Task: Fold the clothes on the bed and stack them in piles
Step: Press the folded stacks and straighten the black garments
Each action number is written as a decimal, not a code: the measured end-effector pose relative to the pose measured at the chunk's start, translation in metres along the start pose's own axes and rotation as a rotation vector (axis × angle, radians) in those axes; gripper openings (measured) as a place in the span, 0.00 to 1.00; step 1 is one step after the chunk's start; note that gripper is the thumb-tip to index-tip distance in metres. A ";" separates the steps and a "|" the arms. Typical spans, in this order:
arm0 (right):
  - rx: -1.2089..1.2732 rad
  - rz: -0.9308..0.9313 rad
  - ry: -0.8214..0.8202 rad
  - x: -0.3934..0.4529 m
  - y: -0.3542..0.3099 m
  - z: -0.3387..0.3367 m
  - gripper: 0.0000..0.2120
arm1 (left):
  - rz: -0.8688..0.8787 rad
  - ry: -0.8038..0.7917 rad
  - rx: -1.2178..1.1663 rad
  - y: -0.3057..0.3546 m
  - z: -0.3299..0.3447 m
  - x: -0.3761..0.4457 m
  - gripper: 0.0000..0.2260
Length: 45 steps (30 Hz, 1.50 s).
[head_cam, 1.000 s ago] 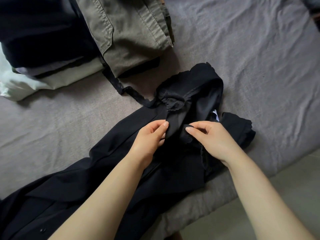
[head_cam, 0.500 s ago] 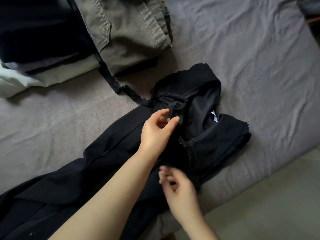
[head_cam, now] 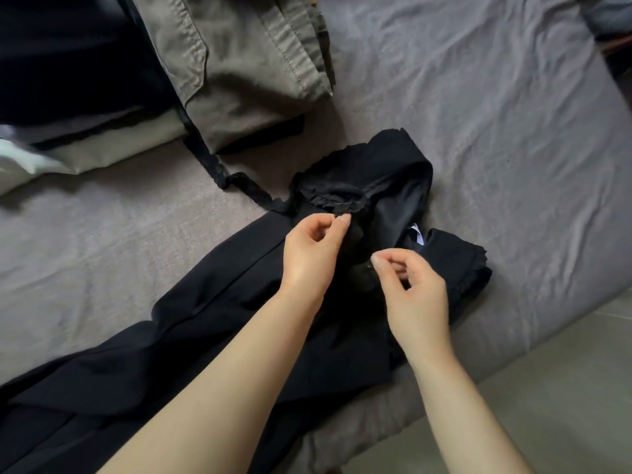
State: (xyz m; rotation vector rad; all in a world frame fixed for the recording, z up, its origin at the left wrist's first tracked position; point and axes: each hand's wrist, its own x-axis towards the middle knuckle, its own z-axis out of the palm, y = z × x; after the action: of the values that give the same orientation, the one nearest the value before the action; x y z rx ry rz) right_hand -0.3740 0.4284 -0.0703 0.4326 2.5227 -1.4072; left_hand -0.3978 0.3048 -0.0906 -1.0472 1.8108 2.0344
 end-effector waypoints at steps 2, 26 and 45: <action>0.124 0.042 0.022 0.006 -0.010 0.001 0.03 | -0.027 -0.013 -0.009 -0.002 0.000 -0.003 0.08; 0.129 -0.021 0.138 0.020 -0.039 0.018 0.03 | 0.029 -0.070 0.057 0.009 -0.012 -0.020 0.02; -0.138 -0.283 0.112 0.023 -0.038 0.021 0.01 | 0.245 0.041 0.380 0.014 -0.013 -0.025 0.09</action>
State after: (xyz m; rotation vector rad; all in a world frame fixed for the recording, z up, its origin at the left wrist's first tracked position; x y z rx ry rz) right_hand -0.4083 0.3946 -0.0589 0.1354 2.8405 -1.3188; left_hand -0.3833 0.2965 -0.0644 -0.7942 2.3252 1.6916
